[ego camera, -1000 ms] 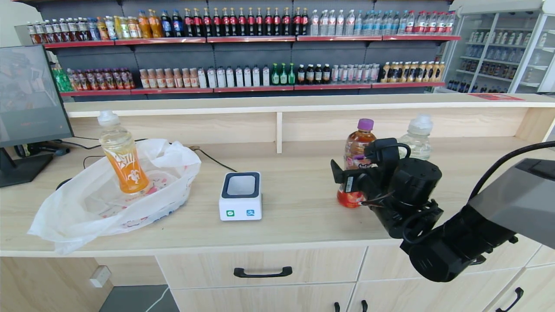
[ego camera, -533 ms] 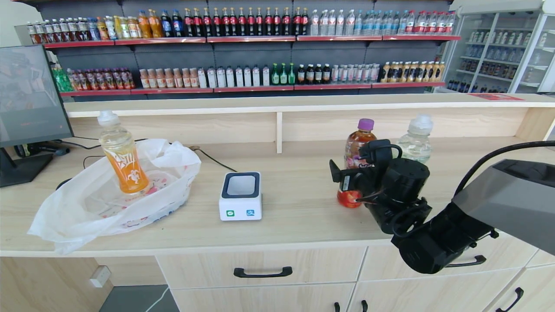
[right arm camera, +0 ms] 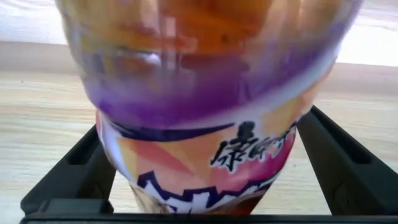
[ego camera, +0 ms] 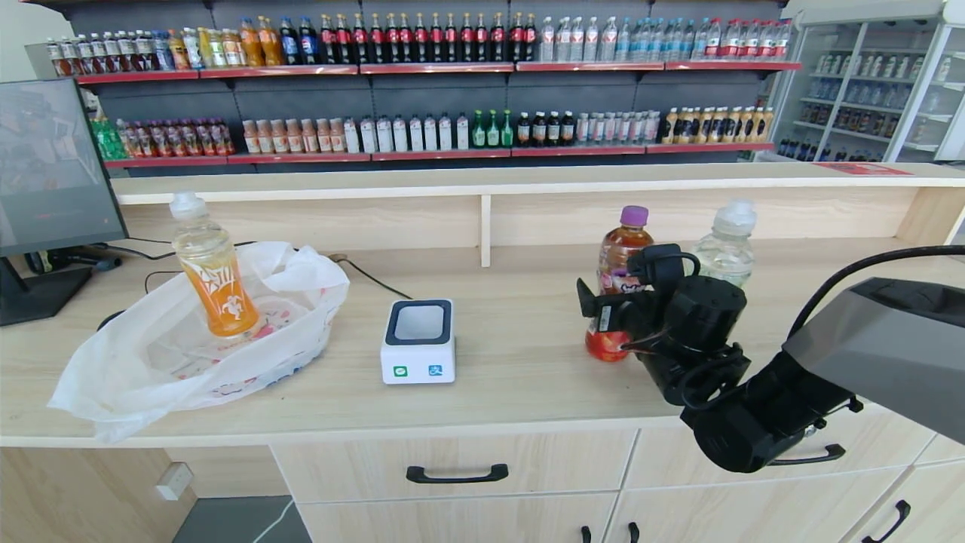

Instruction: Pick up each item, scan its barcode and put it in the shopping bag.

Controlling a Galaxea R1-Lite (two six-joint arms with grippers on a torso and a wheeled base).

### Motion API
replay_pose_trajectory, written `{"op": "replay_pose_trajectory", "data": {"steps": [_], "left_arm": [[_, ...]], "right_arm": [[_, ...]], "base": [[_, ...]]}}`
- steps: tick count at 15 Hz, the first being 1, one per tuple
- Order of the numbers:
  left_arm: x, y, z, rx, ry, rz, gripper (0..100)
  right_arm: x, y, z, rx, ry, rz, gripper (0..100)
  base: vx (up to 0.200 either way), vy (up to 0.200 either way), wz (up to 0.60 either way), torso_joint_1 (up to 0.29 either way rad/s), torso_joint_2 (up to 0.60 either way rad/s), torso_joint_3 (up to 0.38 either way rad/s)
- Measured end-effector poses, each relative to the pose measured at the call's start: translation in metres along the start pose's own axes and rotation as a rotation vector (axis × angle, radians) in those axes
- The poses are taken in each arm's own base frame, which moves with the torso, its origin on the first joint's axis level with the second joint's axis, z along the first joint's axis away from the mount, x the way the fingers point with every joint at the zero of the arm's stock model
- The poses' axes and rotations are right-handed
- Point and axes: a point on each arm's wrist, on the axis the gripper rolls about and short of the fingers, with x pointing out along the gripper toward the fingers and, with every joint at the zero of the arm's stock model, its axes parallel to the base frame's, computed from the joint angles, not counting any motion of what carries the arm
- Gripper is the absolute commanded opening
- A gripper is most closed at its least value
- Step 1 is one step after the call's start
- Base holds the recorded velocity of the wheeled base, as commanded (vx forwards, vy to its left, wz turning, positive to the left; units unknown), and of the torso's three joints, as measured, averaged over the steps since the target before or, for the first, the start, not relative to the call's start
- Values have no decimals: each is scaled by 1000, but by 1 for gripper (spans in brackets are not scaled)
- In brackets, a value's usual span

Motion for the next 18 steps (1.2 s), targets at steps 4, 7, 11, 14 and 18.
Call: {"op": "replay_pose_trajectory", "data": {"steps": [4,7,11,14,18], "left_arm": [[0,0,0,0,0,0,100],[0,0,0,0,0,0,100],[0,0,0,0,0,0,100],[0,0,0,0,0,0,100],[0,0,0,0,0,0,100]], "right_arm": [[3,1,2,6,-16,-2,0],[2,4,0,8,-12,4,0],[0,8,-2,9,-9,10,0],[0,9,-1,13,-20,13,0],[-4,16,6,28,-56,30,0]], "base": [[0,0,0,0,0,0],[0,0,0,0,0,0],[0,0,0,0,0,0],[0,0,0,0,0,0],[0,0,0,0,0,0]]}}
